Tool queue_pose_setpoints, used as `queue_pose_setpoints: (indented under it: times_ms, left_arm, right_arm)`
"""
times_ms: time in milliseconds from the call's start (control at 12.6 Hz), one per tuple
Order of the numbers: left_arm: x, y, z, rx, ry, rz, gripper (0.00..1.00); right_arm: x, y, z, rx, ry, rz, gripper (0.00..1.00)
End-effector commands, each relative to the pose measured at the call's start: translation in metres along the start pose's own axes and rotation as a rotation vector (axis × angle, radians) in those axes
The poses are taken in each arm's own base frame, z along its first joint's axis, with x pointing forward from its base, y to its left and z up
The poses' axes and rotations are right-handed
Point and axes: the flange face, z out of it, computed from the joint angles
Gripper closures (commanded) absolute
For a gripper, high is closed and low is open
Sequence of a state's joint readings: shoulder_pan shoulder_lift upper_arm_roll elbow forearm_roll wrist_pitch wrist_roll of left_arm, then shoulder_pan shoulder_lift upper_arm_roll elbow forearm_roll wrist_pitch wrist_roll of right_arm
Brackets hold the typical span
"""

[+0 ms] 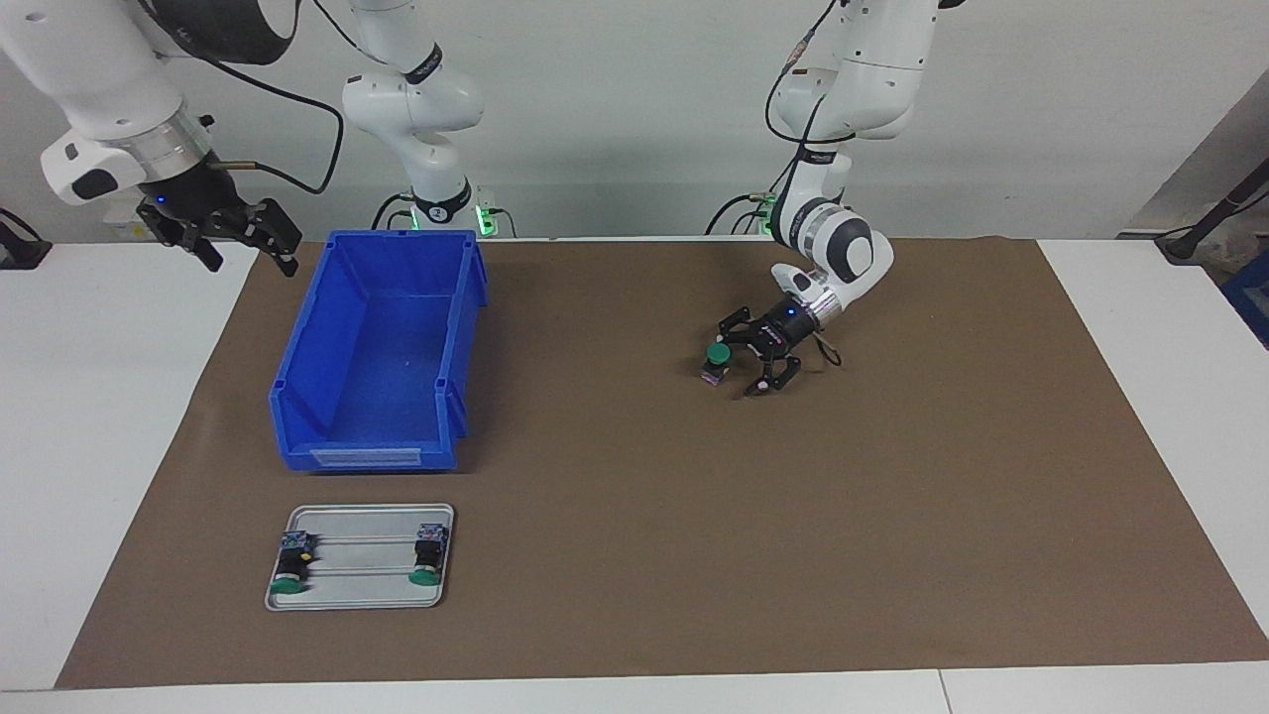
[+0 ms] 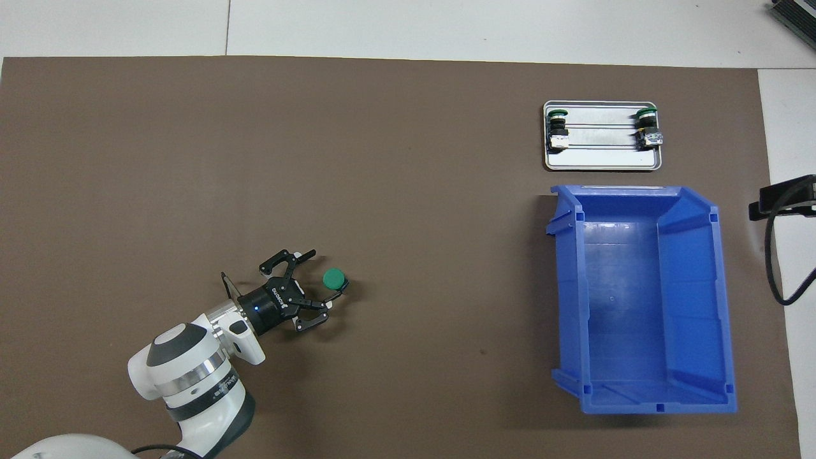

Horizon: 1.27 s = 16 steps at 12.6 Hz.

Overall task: Place and press button with both arms
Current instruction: 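Open the left gripper to release the green cap on the table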

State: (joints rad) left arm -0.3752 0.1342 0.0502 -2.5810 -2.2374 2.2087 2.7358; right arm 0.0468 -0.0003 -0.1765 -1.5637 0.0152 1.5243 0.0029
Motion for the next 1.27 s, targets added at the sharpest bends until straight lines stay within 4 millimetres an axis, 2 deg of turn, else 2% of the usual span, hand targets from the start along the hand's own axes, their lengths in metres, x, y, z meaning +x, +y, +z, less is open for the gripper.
queue_pose_setpoints:
  times_ms: [0, 159, 318, 637, 875, 1194]
  left_arm:
    - [0.002, 0.003, -0.007, 0.003, 0.002, 0.056, 0.0]
    - [0.0, -0.007, -0.014, -0.02, -0.015, 0.071, 0.0]
    - [-0.009, -0.031, -0.04, -0.031, -0.045, 0.1, 0.0]
    - [-0.015, -0.057, -0.067, -0.044, -0.059, 0.071, 0.0]
    - [-0.018, -0.095, -0.1, -0.044, -0.102, 0.046, 0.01]
    - [-0.007, -0.155, -0.129, 0.011, -0.133, -0.002, 0.01]
  right_arm:
    - [-0.005, 0.0, -0.001, 0.011, -0.01, -0.009, 0.0]
    - [-0.005, 0.001, -0.001, 0.012, -0.01, -0.008, 0.0]
    - [-0.005, 0.0, -0.001, 0.011, -0.01, -0.009, 0.0]
    - [-0.005, 0.0, -0.001, 0.011, -0.01, -0.009, 0.0]
    - [-0.005, 0.0, -0.001, 0.011, -0.01, -0.009, 0.0]
    - [-0.005, 0.0, -0.001, 0.011, -0.01, -0.009, 0.0]
